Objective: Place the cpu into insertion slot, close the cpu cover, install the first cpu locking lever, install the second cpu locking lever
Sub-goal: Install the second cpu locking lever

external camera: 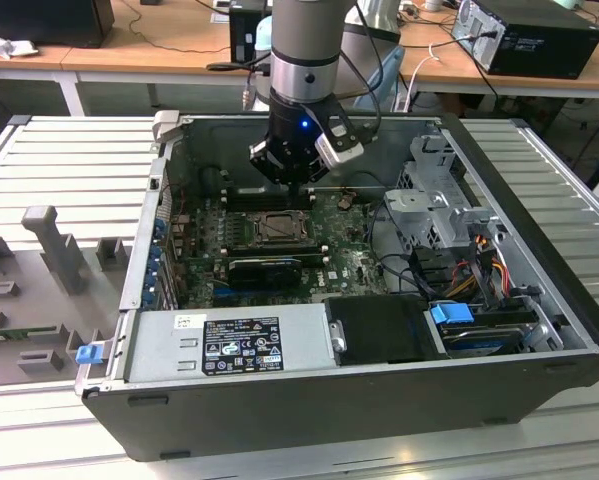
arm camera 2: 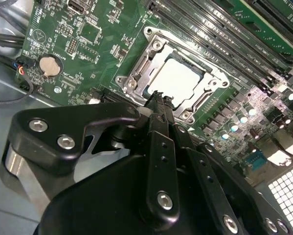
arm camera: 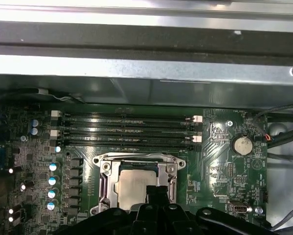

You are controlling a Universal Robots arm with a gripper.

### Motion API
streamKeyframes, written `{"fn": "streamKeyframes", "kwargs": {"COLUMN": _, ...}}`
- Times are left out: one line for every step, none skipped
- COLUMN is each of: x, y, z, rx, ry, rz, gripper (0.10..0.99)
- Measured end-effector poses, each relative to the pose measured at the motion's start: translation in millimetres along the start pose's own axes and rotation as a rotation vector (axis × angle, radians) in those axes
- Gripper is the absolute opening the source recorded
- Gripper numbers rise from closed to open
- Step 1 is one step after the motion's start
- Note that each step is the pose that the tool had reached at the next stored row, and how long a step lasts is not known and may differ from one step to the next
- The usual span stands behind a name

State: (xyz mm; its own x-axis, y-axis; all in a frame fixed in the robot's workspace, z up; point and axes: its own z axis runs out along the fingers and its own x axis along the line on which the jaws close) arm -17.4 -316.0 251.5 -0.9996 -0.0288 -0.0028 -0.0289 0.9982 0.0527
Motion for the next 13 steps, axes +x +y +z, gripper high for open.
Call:
{"fn": "streamKeyframes", "kwargs": {"x": 0.0, "y": -0.3, "z": -0.3, "rx": 0.0, "ry": 0.0001, "rz": 0.0, "gripper": 0.106}}
{"fn": "streamKeyframes", "kwargs": {"x": 0.0, "y": -0.4, "z": -0.9, "rx": 0.0, "ry": 0.0001, "rz": 0.0, "gripper": 0.106}}
{"fn": "streamKeyframes", "kwargs": {"x": 0.0, "y": -0.3, "z": -2.6, "rx": 0.0, "ry": 0.0, "rz": 0.0, "gripper": 0.106}}
{"fn": "streamKeyframes", "kwargs": {"x": 0.0, "y": -0.2, "z": -4.7, "rx": 0.0, "ry": 0.0, "rz": 0.0, "gripper": 0.106}}
{"fn": "streamKeyframes", "kwargs": {"x": 0.0, "y": -0.1, "z": -7.0, "rx": 0.0, "ry": 0.0, "rz": 0.0, "gripper": 0.106}}
{"fn": "streamKeyframes", "kwargs": {"x": 0.0, "y": 0.0, "z": -8.7, "rx": 0.0, "ry": 0.0, "rz": 0.0, "gripper": 0.106}}
{"fn": "streamKeyframes", "kwargs": {"x": -0.1, "y": -0.1, "z": -9.7, "rx": 0.0, "ry": 0.0, "rz": 0.0, "gripper": 0.106}}
{"fn": "streamKeyframes", "kwargs": {"x": -0.1, "y": -0.4, "z": -9.7, "rx": 0.0, "ry": -0.0001, "rz": 0.0, "gripper": 0.106}}
{"fn": "streamKeyframes", "kwargs": {"x": -0.1, "y": -0.8, "z": -9.7, "rx": 0.0, "ry": 0.0, "rz": 0.0, "gripper": 0.106}}
{"fn": "streamKeyframes", "kwargs": {"x": 0.0, "y": -1.5, "z": -9.8, "rx": 0.0, "ry": 0.0, "rz": 0.0, "gripper": 0.106}}
{"fn": "streamKeyframes", "kwargs": {"x": 0.0, "y": -2.1, "z": -9.8, "rx": 0.0, "ry": 0.0, "rz": 0.0, "gripper": 0.106}}
{"fn": "streamKeyframes", "kwargs": {"x": 0.1, "y": -3.4, "z": -9.7, "rx": 0.0, "ry": 0.0, "rz": 0.0, "gripper": 0.106}}
{"fn": "streamKeyframes", "kwargs": {"x": 0.1, "y": -4.4, "z": -9.7, "rx": 0.0, "ry": 0.0, "rz": 0.0, "gripper": 0.106}}
